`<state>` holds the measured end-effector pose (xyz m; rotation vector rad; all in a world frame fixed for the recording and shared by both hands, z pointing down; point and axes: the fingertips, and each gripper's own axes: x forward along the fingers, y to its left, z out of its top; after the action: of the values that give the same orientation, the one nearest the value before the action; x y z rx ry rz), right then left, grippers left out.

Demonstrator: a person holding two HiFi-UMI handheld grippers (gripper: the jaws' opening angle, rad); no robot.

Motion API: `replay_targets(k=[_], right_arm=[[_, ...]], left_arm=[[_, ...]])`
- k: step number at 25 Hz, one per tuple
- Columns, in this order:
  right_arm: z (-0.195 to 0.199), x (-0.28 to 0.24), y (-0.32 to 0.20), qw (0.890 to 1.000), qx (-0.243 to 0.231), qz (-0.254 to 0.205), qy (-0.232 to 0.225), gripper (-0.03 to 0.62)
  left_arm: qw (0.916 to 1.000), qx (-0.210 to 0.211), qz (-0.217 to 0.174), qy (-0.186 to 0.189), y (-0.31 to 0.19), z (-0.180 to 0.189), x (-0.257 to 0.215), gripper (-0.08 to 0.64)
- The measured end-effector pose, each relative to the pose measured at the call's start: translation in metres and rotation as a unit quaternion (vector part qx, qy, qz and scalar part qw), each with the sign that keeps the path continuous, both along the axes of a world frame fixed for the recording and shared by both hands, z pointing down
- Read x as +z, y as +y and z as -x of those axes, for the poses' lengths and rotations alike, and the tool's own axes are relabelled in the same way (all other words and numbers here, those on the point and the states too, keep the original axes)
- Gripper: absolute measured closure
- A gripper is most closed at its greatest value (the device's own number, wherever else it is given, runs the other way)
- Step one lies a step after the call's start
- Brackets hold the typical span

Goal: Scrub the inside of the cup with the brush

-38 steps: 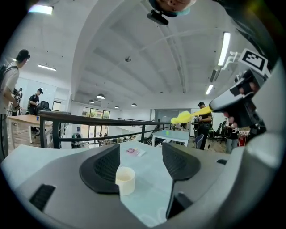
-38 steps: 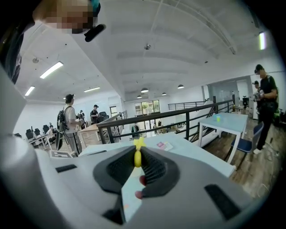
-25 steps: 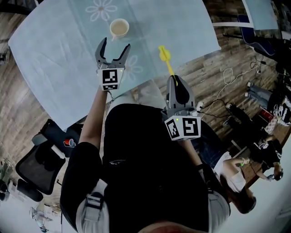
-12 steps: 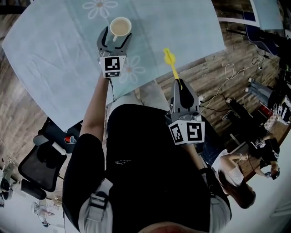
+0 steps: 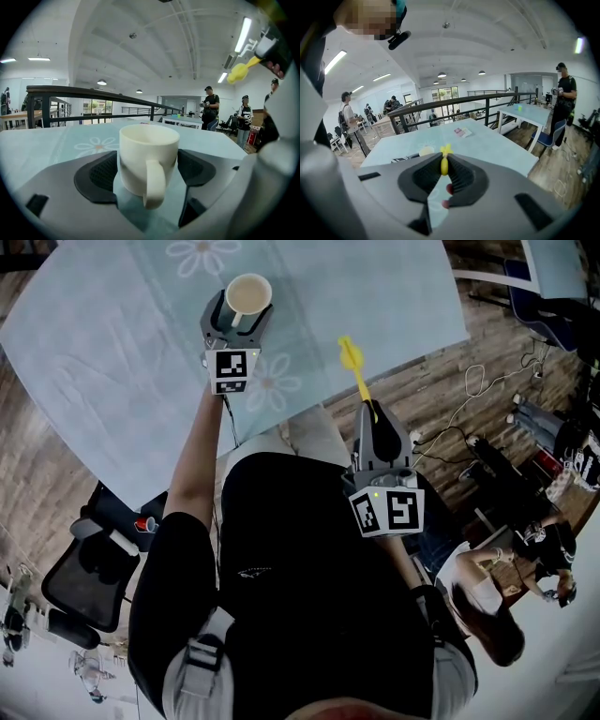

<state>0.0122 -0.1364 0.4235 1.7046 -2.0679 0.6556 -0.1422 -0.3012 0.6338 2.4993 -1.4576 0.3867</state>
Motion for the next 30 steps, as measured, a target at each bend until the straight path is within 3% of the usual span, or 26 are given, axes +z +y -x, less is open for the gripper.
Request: replay_targets(k=[5,16,24,30], right_arm=[[0.001,0.0,0.004,1.0,-0.001,0.0,-0.002,0.552],[-0.005,0.002,0.009,1.0,0.008,0.001,-0.002,0.552],[-0.007,0.004,0.018,1.0,0.02,-0.001,-0.005,0.552],[-0.01,-0.008,0.017,1.0,0.009,-0.018,-0.01,0.552]], left_arm=[[0.9997,0.014,0.019,-0.005,-0.001,-0.004,0.005,0.164],[0.9984,0.001,0.044,-0.035,-0.008,-0.005,0.016,0.163],[0.9979,0.011,0.046,-0.044,-0.014,-0.005,0.021,0.164],[0.9965,0.047,0.033,-0.061,0.001,-0.01,0.0,0.164]])
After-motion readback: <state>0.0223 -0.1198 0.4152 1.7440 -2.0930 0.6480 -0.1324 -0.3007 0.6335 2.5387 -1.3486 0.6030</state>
